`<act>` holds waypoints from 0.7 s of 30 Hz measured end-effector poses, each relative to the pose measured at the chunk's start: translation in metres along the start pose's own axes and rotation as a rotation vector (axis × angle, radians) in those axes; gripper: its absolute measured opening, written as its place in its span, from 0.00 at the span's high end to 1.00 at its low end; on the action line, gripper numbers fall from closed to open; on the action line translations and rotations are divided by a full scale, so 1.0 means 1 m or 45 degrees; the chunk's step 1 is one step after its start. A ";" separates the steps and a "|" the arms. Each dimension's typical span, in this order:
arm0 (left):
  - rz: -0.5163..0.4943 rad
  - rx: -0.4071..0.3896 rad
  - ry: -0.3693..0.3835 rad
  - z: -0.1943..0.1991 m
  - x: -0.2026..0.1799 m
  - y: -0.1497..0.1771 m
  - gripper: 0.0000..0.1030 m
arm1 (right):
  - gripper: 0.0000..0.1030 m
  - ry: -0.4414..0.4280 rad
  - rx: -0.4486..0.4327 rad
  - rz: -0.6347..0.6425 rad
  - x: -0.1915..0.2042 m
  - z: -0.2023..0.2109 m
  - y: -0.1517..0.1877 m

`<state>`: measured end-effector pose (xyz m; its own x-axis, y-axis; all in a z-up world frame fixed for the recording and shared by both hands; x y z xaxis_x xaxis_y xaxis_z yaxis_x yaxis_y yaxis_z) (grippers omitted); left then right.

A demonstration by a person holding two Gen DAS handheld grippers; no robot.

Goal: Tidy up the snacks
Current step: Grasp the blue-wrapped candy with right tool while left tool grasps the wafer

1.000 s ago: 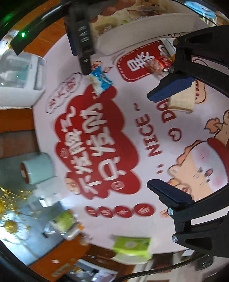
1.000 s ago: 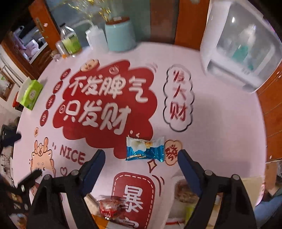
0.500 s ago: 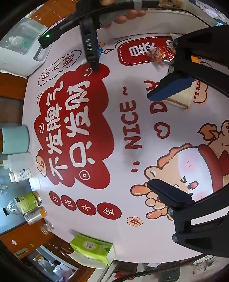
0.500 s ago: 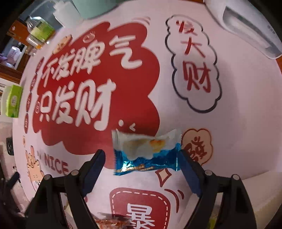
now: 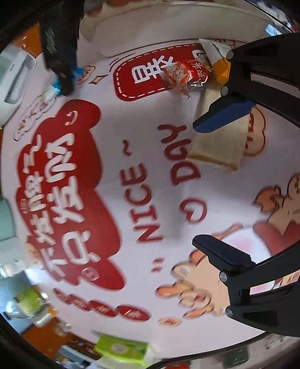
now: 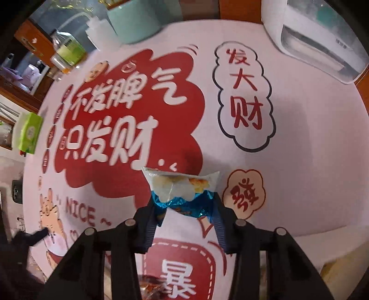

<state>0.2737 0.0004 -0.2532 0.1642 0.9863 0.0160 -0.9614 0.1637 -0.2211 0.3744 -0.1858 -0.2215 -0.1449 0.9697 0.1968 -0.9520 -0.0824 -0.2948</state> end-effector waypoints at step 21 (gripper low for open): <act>0.264 0.158 -0.023 -0.016 -0.050 0.068 0.00 | 0.58 -0.150 -0.349 -0.071 0.000 0.138 0.093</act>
<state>0.2041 -0.0385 -0.2843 -0.0424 0.9991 0.0003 -0.9941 -0.0421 -0.0998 0.2488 -0.2248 -0.1195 -0.1398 0.9363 0.3221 -0.8532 0.0512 -0.5190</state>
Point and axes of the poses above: each gripper's, at about its wrist camera, not at the fingertips, and z roughly against the way its jaws point, x to its left, y to its underside, the point moved 4 cm from there along -z, roughly the way its jaws point, and after that the axes turned 4 degrees about -x, right-handed, at the moved point
